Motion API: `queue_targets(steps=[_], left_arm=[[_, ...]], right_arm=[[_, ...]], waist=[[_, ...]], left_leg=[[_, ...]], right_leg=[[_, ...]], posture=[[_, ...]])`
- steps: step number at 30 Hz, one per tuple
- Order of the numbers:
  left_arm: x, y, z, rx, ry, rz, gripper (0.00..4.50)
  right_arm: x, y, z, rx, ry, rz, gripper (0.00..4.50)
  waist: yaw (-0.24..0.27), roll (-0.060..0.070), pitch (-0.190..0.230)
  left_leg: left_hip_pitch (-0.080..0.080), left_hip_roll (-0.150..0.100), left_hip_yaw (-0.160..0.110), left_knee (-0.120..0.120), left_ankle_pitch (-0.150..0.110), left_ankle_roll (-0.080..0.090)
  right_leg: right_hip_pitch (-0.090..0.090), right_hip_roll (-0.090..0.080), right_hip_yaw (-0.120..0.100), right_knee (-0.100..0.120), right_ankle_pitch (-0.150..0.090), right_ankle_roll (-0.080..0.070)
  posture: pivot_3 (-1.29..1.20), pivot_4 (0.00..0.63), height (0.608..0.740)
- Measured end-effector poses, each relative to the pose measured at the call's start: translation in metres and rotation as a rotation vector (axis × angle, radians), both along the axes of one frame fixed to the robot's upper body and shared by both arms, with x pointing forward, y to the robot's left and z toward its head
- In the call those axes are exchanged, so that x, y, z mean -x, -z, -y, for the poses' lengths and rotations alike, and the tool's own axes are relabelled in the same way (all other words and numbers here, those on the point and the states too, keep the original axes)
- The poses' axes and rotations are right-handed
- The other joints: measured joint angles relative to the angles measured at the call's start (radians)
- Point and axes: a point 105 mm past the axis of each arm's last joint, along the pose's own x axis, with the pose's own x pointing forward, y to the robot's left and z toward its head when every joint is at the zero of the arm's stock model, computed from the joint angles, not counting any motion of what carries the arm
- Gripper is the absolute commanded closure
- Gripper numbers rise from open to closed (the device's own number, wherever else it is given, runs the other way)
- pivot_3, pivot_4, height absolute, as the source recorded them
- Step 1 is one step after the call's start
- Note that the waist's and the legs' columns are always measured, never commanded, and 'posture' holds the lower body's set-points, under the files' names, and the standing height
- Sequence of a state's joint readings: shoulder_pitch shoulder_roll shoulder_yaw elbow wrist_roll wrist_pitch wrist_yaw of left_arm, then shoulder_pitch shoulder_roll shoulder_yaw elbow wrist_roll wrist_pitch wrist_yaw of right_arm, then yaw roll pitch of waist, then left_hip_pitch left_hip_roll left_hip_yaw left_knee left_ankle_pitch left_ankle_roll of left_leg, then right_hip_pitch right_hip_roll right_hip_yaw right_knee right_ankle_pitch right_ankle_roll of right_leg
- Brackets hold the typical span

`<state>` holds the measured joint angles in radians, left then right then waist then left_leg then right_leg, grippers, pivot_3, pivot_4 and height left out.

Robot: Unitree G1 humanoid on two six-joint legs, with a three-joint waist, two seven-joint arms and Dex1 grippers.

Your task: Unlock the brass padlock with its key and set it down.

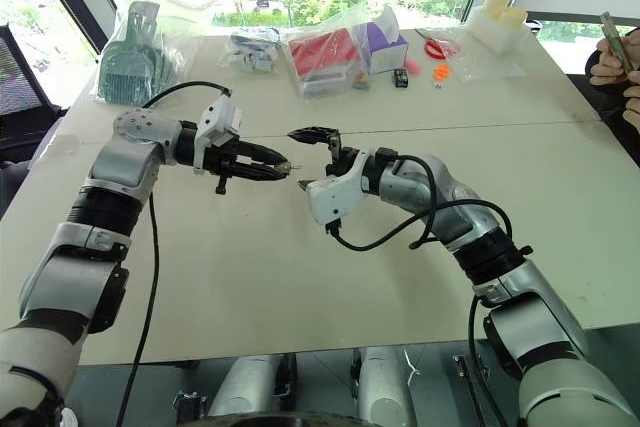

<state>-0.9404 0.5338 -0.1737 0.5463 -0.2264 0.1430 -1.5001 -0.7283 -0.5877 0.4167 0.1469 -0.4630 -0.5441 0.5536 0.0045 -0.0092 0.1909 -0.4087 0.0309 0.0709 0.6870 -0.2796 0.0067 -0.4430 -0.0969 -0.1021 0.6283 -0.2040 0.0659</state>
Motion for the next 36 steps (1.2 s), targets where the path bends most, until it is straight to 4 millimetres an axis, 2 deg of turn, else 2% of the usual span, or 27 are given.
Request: queue_targets(steps=[7, 8, 10, 17, 27, 29, 35, 36], left_arm=[[0.000, -0.003, 0.002, 0.021, -0.001, -0.026, 3.76], [0.000, -0.003, 0.002, 0.024, 0.000, -0.031, 3.76], [0.001, -0.004, 0.003, 0.028, 0.003, -0.035, 3.76], [0.004, -0.013, 0.005, 0.053, 0.015, -0.021, 3.76], [0.003, -0.014, 0.003, 0.063, 0.007, -0.035, 3.76], [0.003, -0.014, 0.003, 0.061, 0.005, -0.034, 2.71], [0.001, -0.013, 0.002, 0.047, -0.016, -0.017, 0.08], [0.000, -0.014, 0.002, 0.050, -0.024, -0.014, 0.03]], right_arm=[[-0.003, -0.002, -0.003, -0.012, -0.026, 0.064, 0.03], [-0.002, -0.003, -0.004, -0.011, -0.031, 0.073, 0.27], [-0.002, -0.004, -0.005, -0.013, -0.039, 0.081, 0.91], [-0.002, -0.003, -0.007, -0.009, -0.060, 0.096, 4.45], [-0.003, -0.005, -0.009, -0.007, -0.069, 0.107, 4.45], [-0.003, -0.005, -0.009, -0.007, -0.069, 0.105, 4.50], [-0.002, -0.004, -0.012, -0.011, -0.076, 0.101, 4.50], [-0.002, -0.004, -0.012, -0.011, -0.076, 0.100, 4.50]], waist=[[-0.001, 0.000, 0.000], [-0.001, 0.000, 0.000], [0.000, 0.000, 0.000], [-0.001, 0.000, 0.000], [0.000, 0.000, 0.000], [0.000, 0.000, 0.000], [0.000, 0.000, 0.000], [0.000, 0.000, 0.000]], left_leg=[[0.001, 0.000, 0.001, 0.000, 0.000, 0.000], [0.001, 0.000, 0.001, 0.000, 0.000, 0.000], [0.001, 0.000, 0.001, 0.000, 0.000, 0.000], [0.001, 0.000, 0.001, 0.000, 0.000, 0.000], [0.001, 0.000, 0.002, 0.000, 0.000, 0.000], [0.001, 0.000, 0.002, 0.000, 0.000, 0.000], [0.001, 0.000, 0.002, 0.000, 0.000, 0.000], [0.001, 0.000, 0.002, 0.000, 0.000, 0.000]], right_leg=[[0.000, 0.000, 0.001, 0.000, 0.000, 0.000], [0.000, 0.000, 0.001, 0.000, 0.000, 0.000], [0.000, 0.000, 0.001, 0.000, 0.000, 0.000], [0.000, 0.000, 0.002, 0.000, 0.000, 0.000], [0.000, 0.000, 0.002, 0.000, 0.000, 0.000], [0.000, 0.000, 0.003, 0.000, 0.000, 0.000], [0.000, 0.000, 0.003, 0.000, 0.000, 0.000], [0.000, 0.000, 0.003, 0.000, 0.000, 0.000]], posture=[[0.00, 0.150, 0.740], [0.00, 0.150, 0.740], [0.00, 0.150, 0.740], [0.00, 0.150, 0.740], [0.00, 0.150, 0.740], [0.00, 0.150, 0.740], [0.00, 0.150, 0.740], [0.00, 0.150, 0.740]])
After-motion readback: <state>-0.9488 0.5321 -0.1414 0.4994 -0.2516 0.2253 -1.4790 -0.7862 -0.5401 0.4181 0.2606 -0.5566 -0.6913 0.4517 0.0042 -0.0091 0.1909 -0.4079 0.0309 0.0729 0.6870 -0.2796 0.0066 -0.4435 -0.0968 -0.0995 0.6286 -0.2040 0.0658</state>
